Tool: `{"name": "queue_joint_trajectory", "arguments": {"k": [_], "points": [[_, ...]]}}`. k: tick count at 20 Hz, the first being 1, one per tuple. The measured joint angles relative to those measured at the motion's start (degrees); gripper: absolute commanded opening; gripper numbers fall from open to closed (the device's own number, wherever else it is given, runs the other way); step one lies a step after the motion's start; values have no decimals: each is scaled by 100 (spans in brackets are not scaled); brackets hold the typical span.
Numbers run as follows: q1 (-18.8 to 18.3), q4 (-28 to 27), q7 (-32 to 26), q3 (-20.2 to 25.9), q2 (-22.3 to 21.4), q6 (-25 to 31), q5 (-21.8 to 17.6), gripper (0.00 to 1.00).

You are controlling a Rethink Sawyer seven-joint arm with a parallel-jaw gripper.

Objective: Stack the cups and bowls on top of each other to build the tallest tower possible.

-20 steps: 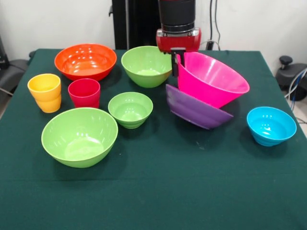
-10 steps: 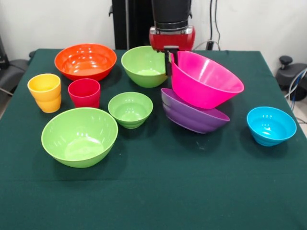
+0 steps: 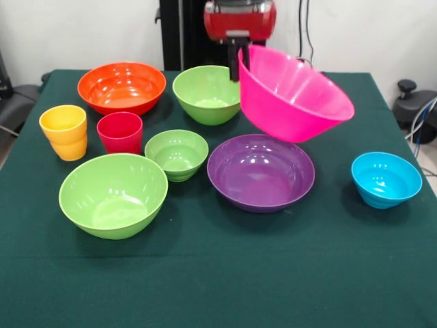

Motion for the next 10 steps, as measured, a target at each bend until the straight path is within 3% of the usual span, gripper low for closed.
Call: {"name": "queue_joint_trajectory", "arguments": {"k": [3,10], "points": [[-74,69,0,189,-549,464,324,0],[-118,139,0,384,-1034,694,539,0]]}}
